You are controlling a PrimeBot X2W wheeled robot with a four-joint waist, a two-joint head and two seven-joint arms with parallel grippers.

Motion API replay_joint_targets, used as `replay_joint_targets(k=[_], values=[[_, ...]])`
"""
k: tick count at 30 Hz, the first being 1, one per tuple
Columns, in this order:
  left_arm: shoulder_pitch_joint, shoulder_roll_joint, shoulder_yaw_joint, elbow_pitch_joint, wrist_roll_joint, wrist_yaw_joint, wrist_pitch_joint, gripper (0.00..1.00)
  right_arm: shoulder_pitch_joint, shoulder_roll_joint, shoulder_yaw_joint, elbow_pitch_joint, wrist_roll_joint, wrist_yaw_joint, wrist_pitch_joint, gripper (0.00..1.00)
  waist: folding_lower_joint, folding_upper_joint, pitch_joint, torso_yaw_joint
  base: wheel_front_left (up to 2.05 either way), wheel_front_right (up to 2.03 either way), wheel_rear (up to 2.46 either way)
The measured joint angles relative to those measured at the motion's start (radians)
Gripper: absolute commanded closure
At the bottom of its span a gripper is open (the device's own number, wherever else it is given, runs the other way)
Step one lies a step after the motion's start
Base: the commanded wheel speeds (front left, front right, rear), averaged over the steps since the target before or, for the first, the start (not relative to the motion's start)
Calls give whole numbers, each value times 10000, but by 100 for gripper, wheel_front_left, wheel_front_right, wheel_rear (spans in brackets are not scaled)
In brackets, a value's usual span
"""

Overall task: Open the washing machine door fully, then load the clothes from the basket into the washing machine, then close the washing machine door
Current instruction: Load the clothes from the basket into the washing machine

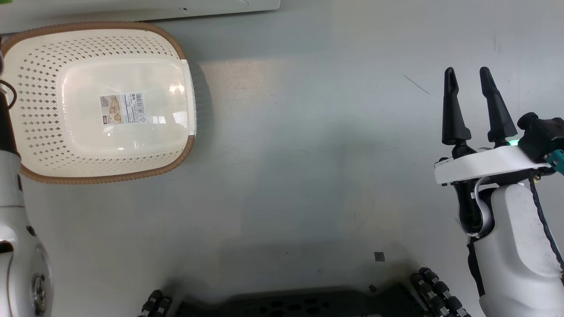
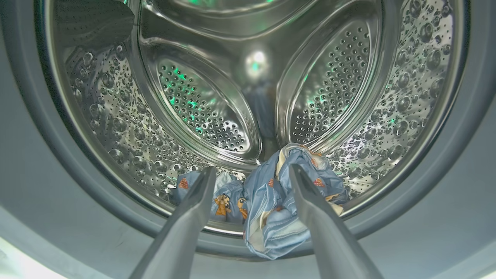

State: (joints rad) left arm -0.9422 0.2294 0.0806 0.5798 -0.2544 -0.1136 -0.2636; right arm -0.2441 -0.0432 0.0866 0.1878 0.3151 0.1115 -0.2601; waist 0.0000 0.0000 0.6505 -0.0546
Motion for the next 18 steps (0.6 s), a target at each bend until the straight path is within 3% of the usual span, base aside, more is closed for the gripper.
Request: replay_joint_targets(k=[18], values=[[2373,-343,364,-1536,115,-13,4,0,23,-10,115,44,12,6,0,0,0,0,-231,79,0,0,0]])
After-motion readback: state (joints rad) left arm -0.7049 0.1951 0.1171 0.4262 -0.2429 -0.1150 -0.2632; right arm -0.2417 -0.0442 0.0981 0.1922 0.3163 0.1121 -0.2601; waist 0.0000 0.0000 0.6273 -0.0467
